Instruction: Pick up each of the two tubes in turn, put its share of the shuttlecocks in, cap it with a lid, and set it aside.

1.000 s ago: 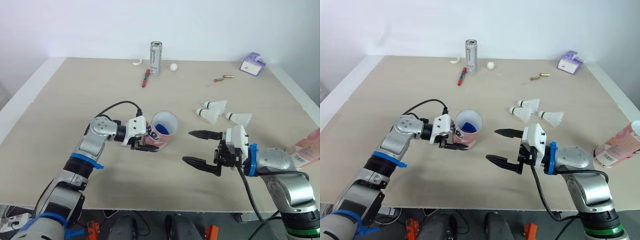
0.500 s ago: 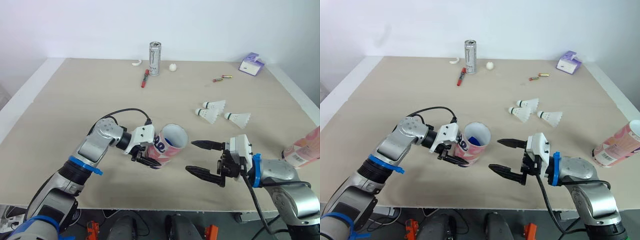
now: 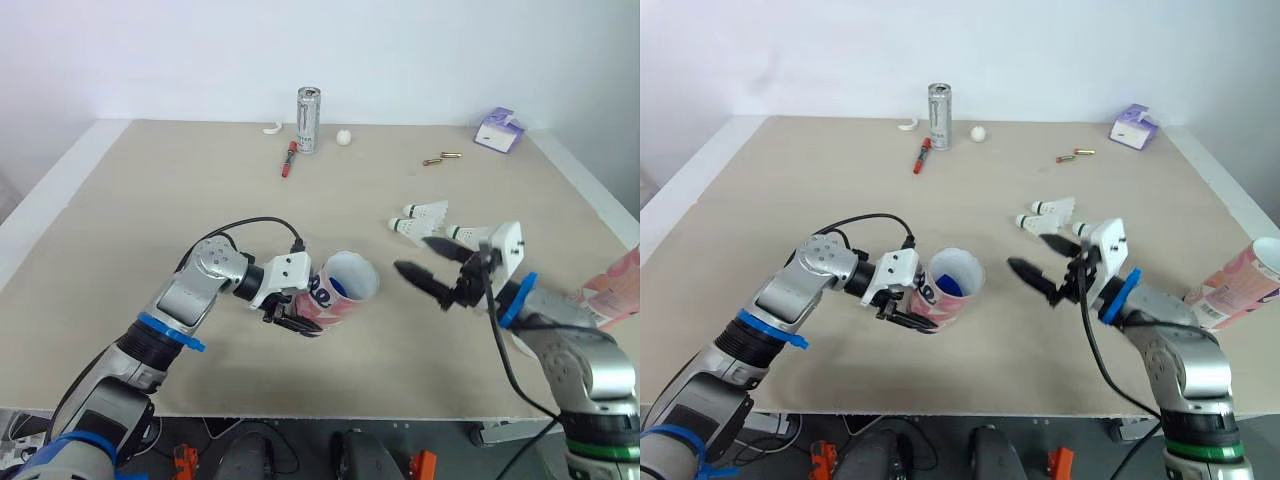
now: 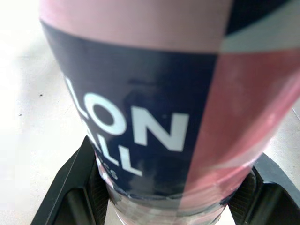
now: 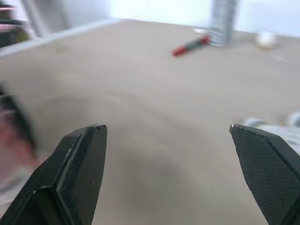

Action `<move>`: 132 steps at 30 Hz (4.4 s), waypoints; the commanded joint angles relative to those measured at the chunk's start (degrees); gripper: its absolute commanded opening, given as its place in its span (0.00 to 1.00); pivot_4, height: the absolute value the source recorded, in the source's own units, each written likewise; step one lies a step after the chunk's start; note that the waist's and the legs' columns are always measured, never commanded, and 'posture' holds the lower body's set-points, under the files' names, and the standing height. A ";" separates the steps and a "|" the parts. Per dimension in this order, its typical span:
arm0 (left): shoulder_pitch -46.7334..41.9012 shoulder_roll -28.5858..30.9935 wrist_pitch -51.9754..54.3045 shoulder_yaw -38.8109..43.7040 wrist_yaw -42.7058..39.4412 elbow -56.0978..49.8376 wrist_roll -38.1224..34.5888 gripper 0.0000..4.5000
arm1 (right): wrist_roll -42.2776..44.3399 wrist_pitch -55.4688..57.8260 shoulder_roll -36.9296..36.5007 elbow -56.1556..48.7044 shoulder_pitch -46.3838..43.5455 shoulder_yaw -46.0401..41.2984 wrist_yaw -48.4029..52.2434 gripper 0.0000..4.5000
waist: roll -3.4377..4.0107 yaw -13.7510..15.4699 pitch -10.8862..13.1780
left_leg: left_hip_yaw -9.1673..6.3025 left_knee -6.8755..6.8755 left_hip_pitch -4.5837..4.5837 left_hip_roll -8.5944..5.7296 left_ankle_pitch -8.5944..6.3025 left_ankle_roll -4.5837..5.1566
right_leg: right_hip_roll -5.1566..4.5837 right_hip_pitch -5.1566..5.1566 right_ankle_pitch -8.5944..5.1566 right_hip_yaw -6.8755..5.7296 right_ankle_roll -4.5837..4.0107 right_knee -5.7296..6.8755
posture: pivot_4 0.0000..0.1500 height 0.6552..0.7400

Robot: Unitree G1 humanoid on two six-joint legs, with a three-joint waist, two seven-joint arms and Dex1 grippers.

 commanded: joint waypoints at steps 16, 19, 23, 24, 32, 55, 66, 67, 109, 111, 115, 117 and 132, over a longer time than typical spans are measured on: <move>0.70 1.28 3.62 -1.47 1.24 -3.54 0.05 0.59 | -10.43 -3.28 3.43 26.16 -19.44 2.65 -3.12 1.00 | 0.04 -0.13 -0.02 | 0.04 -0.21 -0.04 -0.13 -0.03 0.04 | 0.02 -0.09 0.10 0.23 0.19 0.00 | 1.00 1.00; 1.01 1.29 4.33 -1.20 1.40 -3.73 -0.41 0.59 | -10.05 -2.08 3.70 22.56 -18.13 2.82 -2.87 1.00 | 0.04 -0.16 -0.02 | 0.06 -0.21 -0.04 -0.13 -0.03 0.04 | 0.02 -0.10 0.10 0.26 0.19 0.00 | 1.00 1.00; 0.85 0.82 4.76 -1.25 1.57 -3.57 -0.80 0.59 | -10.72 -1.77 3.55 19.25 -16.32 3.59 -2.65 1.00 | 0.04 -0.16 -0.02 | 0.05 -0.22 -0.04 -0.12 -0.03 0.04 | 0.01 -0.09 0.09 0.26 0.22 0.00 | 1.00 1.00; 0.81 0.73 4.82 -1.30 1.55 -3.44 -0.90 0.59 | -10.72 -1.48 3.55 17.91 -15.87 3.50 -2.91 1.00 | 0.04 -0.14 -0.02 | 0.06 -0.22 -0.04 -0.13 -0.03 0.04 | 0.01 -0.09 0.09 0.27 0.22 0.00 | 1.00 1.00; 0.86 0.51 4.98 -1.43 1.87 -3.30 -1.10 0.59 | -10.25 1.13 2.76 11.17 -13.13 0.06 -6.69 1.00 | 0.05 -0.09 -0.02 | 0.06 -0.21 -0.04 -0.14 -0.03 0.04 | 0.02 -0.09 0.10 0.31 0.23 0.00 | 1.00 1.00; 2.06 1.30 5.77 -1.42 2.79 -4.45 -1.73 0.59 | -12.77 -0.86 6.12 25.19 -18.16 2.58 -4.68 1.00 | 0.04 -0.22 -0.02 | 0.13 -0.24 -0.05 -0.23 -0.04 0.06 | 0.14 -0.11 0.09 0.74 0.26 -0.01 | 1.00 1.00; 2.97 0.93 5.75 -1.66 3.80 -4.76 -1.55 0.59 | -15.39 -4.97 9.32 36.33 -25.66 4.43 -2.43 0.69 | 0.05 -0.35 -0.02 | 0.17 -0.23 -0.03 -0.24 -0.04 0.07 | 0.18 -0.11 0.12 0.87 0.26 -0.01 | 1.00 1.00; 3.03 0.91 5.77 -1.67 3.86 -4.79 -1.54 0.59 | -15.58 -5.17 9.42 36.60 -25.84 4.46 -2.37 0.66 | 0.05 -0.35 -0.02 | 0.18 -0.23 -0.03 -0.24 -0.04 0.07 | 0.17 -0.11 0.13 0.88 0.26 -0.01 | 1.00 1.00; 0.53 -0.13 5.14 -2.43 1.66 0.07 -1.48 0.59 | -6.00 -11.14 -23.72 -26.99 -7.71 -1.90 26.93 0.01 | 0.09 0.02 -0.01 | 0.02 -0.22 -0.01 -0.39 -0.05 0.09 | 0.08 -0.01 -0.33 0.88 0.40 -0.03 | 1.00 1.00; 0.66 -0.09 5.22 -2.50 1.64 -0.07 -1.55 0.59 | -6.61 -12.18 -24.65 -27.10 -7.91 -0.98 27.79 0.01 | 0.07 0.02 0.00 | 0.03 -0.22 -0.01 -0.39 -0.05 0.09 | 0.07 -0.01 -0.33 0.88 0.40 -0.04 | 1.00 1.00; 0.90 -0.11 5.52 -2.57 1.88 -0.52 -1.65 0.59 | -7.83 -14.58 -25.16 -27.18 -7.45 1.22 29.02 0.01 | 0.07 0.02 0.00 | 0.02 -0.23 -0.02 -0.39 -0.05 0.09 | 0.06 -0.02 -0.35 0.87 0.37 -0.04 | 1.00 1.00; 0.99 -0.08 5.65 -2.58 1.95 -0.73 -1.67 0.59 | -9.08 -16.49 -25.23 -26.86 -7.39 2.43 29.43 0.01 | 0.07 0.02 0.00 | 0.01 -0.23 -0.02 -0.39 -0.06 0.09 | 0.06 -0.02 -0.36 0.85 0.36 -0.04 | 1.00 1.00; 1.30 0.36 5.70 -2.57 2.10 -1.16 -1.55 0.59 | -0.10 -5.17 -22.94 -28.13 -10.84 2.62 23.21 0.84 | 0.06 0.05 0.00 | 0.00 -0.23 -0.04 -0.38 -0.06 0.08 | 0.03 -0.04 -0.38 0.82 0.32 -0.04 | 1.00 1.00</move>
